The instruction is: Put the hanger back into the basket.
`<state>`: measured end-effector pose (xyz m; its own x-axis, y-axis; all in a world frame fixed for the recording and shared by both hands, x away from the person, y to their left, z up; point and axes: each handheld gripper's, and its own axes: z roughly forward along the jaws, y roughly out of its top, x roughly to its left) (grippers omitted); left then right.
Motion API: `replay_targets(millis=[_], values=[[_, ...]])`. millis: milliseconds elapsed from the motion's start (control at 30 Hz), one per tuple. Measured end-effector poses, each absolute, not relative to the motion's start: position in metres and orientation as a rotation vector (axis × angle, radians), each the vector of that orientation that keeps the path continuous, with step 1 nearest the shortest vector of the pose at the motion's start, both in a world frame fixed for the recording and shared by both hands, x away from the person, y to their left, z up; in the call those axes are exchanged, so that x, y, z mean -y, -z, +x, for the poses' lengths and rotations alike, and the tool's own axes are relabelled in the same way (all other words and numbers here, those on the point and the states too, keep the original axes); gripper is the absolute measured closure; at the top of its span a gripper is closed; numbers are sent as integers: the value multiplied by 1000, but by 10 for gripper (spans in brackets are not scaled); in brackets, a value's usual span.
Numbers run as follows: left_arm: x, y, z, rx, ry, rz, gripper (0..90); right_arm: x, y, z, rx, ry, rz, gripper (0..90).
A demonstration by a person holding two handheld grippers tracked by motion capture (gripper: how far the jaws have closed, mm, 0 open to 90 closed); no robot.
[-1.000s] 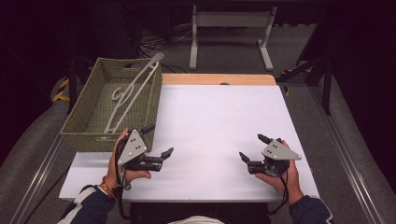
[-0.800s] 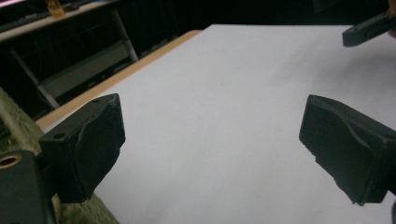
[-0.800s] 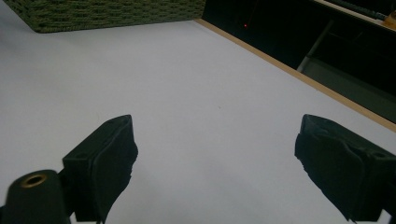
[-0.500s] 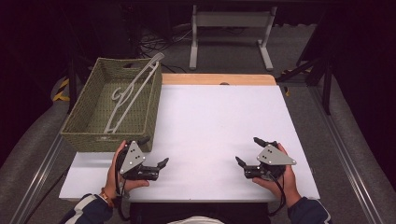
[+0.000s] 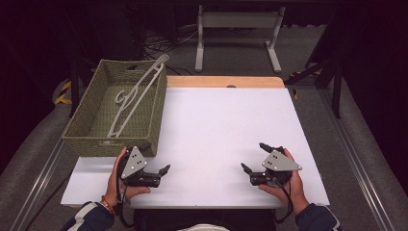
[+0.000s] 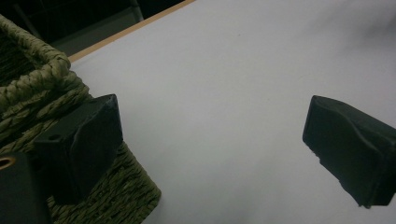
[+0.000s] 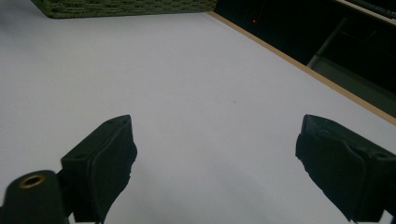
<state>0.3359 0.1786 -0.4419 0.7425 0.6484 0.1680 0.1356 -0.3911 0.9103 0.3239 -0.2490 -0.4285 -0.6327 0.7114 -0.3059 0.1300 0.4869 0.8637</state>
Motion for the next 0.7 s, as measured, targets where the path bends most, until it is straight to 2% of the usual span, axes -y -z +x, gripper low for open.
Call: replay_targets(millis=[700], values=[[-178,441,335,-597,-603,1894,58,249,428,323,-2050,-1110,688,117]])
